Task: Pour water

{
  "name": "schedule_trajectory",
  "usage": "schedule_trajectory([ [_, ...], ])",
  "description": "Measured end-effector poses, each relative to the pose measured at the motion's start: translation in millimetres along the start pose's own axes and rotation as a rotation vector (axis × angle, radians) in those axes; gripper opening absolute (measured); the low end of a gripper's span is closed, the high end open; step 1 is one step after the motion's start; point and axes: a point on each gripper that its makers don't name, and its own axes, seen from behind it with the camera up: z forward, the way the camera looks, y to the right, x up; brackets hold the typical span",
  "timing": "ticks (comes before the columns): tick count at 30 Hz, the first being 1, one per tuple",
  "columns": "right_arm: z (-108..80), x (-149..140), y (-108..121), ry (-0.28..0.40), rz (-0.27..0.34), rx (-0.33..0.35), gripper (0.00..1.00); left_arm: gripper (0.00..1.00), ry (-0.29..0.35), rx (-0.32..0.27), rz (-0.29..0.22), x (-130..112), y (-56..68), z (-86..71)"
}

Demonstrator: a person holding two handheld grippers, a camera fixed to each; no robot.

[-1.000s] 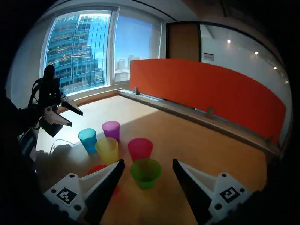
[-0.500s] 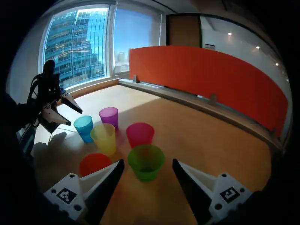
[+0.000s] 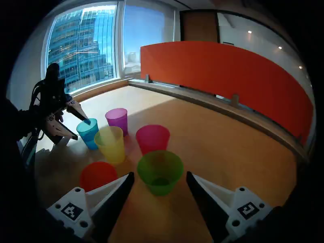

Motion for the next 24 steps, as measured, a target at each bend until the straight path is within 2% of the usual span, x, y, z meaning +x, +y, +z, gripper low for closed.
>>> schedule_trajectory([
  [17,10.0,-6,1,-0.016,-0.003,0.005,0.99,0.97,-0.01,-0.02,0.022,9,2.9,25.0],
  [24,11.1,-7,1,-0.015,0.0,0.008,0.99,0.97,-0.011,-0.007,0.032,11,0.9,31.6],
])
